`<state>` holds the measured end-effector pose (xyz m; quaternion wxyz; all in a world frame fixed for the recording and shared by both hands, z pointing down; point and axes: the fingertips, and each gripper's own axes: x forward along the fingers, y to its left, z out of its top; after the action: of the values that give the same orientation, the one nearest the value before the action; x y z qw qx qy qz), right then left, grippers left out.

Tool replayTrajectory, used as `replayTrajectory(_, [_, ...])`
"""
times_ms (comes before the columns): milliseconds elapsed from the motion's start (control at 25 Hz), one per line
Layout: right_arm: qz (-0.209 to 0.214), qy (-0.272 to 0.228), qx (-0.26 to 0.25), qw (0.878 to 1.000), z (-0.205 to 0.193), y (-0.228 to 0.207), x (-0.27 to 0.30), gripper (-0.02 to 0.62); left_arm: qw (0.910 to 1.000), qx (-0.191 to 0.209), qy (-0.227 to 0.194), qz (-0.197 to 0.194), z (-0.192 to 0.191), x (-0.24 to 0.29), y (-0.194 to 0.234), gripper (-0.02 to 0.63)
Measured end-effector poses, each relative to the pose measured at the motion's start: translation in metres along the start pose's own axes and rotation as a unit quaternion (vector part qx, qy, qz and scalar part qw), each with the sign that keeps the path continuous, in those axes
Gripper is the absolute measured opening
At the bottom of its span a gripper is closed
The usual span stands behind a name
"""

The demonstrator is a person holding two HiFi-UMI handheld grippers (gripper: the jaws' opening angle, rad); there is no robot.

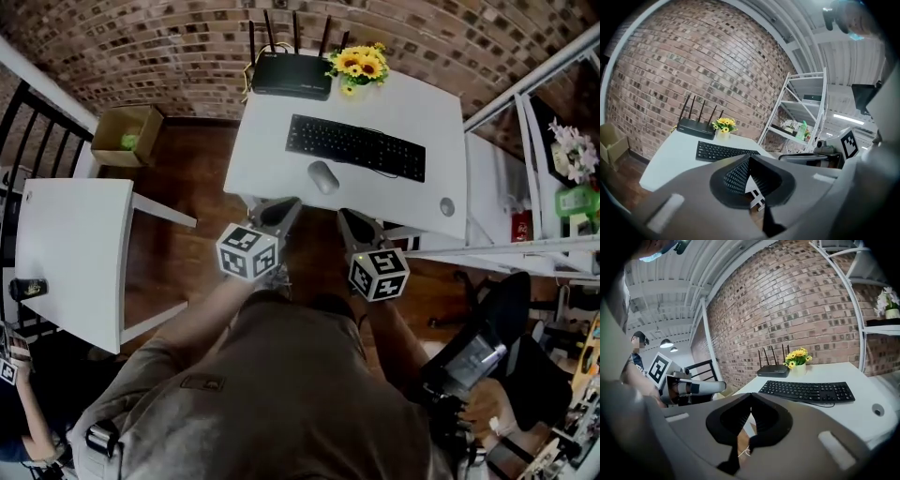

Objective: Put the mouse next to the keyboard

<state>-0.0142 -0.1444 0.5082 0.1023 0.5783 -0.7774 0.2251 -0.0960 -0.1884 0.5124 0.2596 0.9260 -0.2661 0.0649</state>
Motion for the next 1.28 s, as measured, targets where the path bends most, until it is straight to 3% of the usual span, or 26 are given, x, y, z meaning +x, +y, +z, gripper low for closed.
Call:
replayTrajectory(280, [0.004, 0.037, -0.022, 0.999, -0.001, -0.017, 0.042, 0.014, 0.9997, -0.013, 0.019, 0.003, -0.001, 0.020, 0.026, -0.008])
replayTrajectory(560, [0.030, 0.071, -0.047, 0.996, -0.012, -0.039, 0.084, 0.033, 0.9983, -0.021, 0.036, 0.042, -0.011, 0.033, 0.052, -0.008])
replayTrajectory(880, [0.039, 0.132, -0.101, 0.985, -0.036, -0.050, 0.133, 0.223, 0.9955, -0.040, 0.054, 0.067, -0.025, 0.041, 0.070, -0.008])
replayTrajectory(1280, [0.026, 0.217, -0.132, 0.967, -0.075, -0.061, 0.181, 0.316, 0.9920, -0.063, 0.069, 0.085, -0.037, 0.041, 0.091, -0.008])
